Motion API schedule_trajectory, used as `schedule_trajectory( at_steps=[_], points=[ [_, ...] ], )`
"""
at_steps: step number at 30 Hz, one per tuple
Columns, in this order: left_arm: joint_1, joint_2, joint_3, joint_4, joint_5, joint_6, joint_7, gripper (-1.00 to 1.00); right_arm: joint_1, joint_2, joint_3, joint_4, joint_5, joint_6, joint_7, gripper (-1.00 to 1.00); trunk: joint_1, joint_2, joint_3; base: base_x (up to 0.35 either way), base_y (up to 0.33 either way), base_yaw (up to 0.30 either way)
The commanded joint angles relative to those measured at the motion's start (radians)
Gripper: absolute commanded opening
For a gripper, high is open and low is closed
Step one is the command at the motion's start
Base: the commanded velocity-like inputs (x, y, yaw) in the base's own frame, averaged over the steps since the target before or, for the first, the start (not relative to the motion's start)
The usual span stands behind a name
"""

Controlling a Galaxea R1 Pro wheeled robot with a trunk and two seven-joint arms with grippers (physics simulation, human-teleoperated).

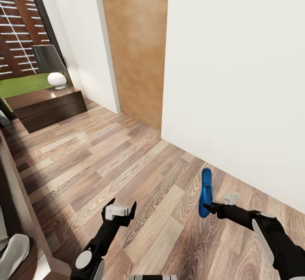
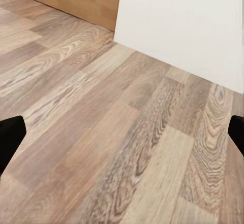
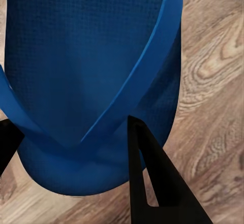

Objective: In the bedroom, move the book from the bed onto either nightstand, and place the two sandals side by side next to the bed.

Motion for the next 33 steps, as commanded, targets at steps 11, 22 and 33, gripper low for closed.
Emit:
schedule_trajectory(
  at_steps=[11,22,33],
  points=[
    [0.000,0.000,-0.007,0.000,0.000,0.000,-0.003,1.00,0.000,0.000,-0.001,0.000,-0.008,0.009,0.001,-1.00,-0.005,0.002,0.042,0.000,0.000,0.000],
    [0.000,0.000,-0.007,0.002,0.000,0.000,-0.003,1.00,0.000,0.000,0.000,0.000,-0.008,0.009,0.001,-1.00,-0.010,0.005,0.084,0.000,0.000,0.000],
    [0.000,0.000,-0.007,0.003,0.000,0.000,-0.003,1.00,0.000,0.002,0.000,0.000,-0.008,0.009,0.000,-1.00,-0.015,0.007,0.127,0.000,0.000,0.000]
  ],
)
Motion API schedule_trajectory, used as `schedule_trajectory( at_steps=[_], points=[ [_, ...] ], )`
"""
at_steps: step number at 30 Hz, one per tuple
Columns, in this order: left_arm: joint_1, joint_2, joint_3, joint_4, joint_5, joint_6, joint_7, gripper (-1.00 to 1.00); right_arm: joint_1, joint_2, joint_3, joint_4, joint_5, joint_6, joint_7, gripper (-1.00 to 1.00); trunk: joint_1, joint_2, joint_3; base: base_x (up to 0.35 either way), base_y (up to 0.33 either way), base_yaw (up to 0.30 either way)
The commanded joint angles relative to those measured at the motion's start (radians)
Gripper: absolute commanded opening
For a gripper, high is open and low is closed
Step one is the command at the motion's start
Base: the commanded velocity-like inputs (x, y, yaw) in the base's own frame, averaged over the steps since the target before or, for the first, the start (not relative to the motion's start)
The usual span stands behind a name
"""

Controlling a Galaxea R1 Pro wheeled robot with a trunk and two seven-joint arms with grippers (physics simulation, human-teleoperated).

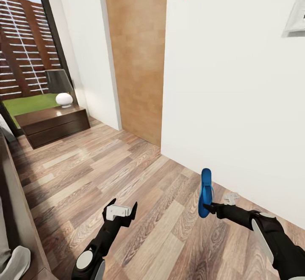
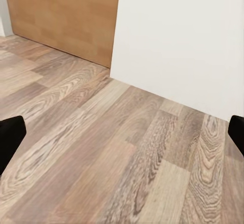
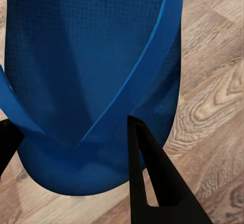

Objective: In the bedroom, move the book from the bed onto either nightstand, and place the two sandals side by side next to the bed.

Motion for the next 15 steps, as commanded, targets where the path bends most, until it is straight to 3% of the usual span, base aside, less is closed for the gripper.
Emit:
schedule_trajectory(
  at_steps=[1,15],
  points=[
    [0.000,0.000,0.001,0.000,0.000,0.000,-0.004,1.00,0.000,0.000,-0.001,0.000,-0.008,0.009,0.000,-1.00,-0.001,0.000,0.003,0.000,0.000,0.000],
    [0.000,0.000,0.001,0.001,0.000,0.000,-0.004,1.00,0.000,0.005,-0.001,0.000,-0.008,0.009,0.001,-1.00,-0.007,0.003,0.057,0.000,0.000,0.000]
  ],
)
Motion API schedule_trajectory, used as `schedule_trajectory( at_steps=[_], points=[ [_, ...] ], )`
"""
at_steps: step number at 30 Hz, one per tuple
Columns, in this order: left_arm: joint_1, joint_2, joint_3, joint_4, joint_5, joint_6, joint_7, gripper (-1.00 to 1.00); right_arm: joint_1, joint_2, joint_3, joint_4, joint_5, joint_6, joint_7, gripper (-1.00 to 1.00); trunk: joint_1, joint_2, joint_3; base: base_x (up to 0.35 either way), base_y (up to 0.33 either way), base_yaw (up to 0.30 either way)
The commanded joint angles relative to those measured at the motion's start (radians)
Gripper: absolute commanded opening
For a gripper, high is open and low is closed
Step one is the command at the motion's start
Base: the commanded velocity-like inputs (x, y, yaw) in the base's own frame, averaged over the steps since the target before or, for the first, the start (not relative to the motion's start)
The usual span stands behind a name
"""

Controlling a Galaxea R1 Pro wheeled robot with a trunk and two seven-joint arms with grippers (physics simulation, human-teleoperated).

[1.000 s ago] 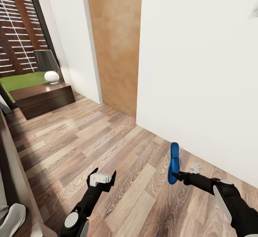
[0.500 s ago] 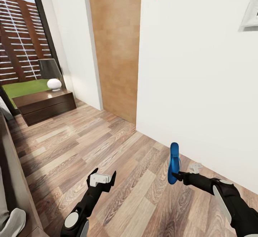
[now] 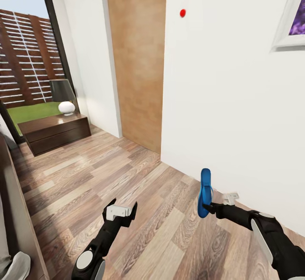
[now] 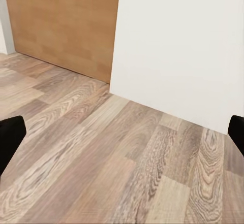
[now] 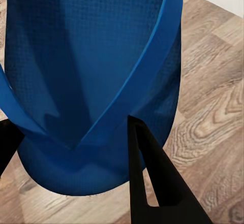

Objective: In the bedroom, move the book from the bed onto either nightstand, and place the two sandals side by side next to the bed.

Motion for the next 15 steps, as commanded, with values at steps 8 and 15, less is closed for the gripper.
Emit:
schedule_trajectory(
  at_steps=[8,15],
  points=[
    [0.000,0.000,0.001,0.001,0.000,0.000,-0.004,1.00,0.000,0.001,-0.001,0.000,-0.008,0.009,0.000,-1.00,-0.004,0.002,0.030,0.000,0.000,0.000],
    [0.000,0.000,0.002,0.000,0.000,0.000,-0.005,1.00,0.000,0.000,-0.001,0.001,-0.008,0.009,-0.001,-1.00,-0.014,0.017,0.056,0.000,0.000,0.000]
  ],
)
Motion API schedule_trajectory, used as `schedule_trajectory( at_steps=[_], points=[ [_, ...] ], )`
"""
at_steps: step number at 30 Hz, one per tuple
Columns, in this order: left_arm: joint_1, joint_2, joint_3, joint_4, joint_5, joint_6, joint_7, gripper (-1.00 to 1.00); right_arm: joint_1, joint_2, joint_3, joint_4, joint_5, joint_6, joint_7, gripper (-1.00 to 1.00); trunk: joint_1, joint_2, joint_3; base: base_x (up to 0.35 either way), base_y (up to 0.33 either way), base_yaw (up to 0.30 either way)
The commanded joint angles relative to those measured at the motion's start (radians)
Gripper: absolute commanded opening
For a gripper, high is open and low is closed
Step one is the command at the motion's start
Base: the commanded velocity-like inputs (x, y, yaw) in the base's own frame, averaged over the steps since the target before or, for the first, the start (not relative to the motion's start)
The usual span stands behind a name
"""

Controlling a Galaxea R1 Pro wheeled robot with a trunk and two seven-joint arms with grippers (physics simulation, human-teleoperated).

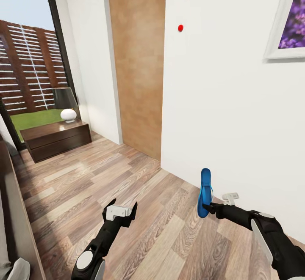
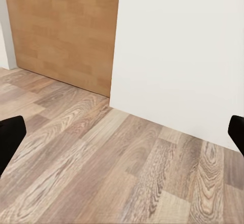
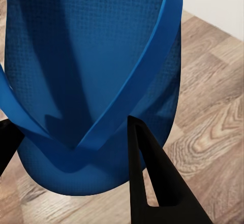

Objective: In the bedroom, move the book from the bed onto either nightstand, and place the two sandals side by side next to the bed.

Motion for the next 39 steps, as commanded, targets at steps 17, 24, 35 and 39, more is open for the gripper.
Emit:
schedule_trajectory(
  at_steps=[17,24,35,39],
  points=[
    [0.000,0.000,0.000,0.001,0.000,0.001,-0.003,1.00,0.000,-0.001,-0.001,0.008,-0.008,0.009,0.002,-1.00,-0.065,0.119,0.052,0.000,0.000,0.000],
    [0.000,0.000,0.000,0.001,0.000,0.001,-0.003,1.00,0.000,0.001,-0.001,0.008,-0.008,0.009,0.002,-1.00,-0.092,0.168,0.074,0.000,0.000,0.000],
    [0.000,0.000,0.000,0.001,0.000,0.001,-0.003,1.00,0.000,0.002,-0.001,0.008,-0.008,0.009,0.002,-1.00,-0.134,0.245,0.109,0.000,0.000,0.000],
    [0.000,0.000,0.000,0.001,0.000,0.001,-0.003,1.00,0.000,0.001,-0.001,0.008,-0.008,0.009,0.002,-1.00,-0.150,0.273,0.121,0.000,0.000,0.000]
  ],
)
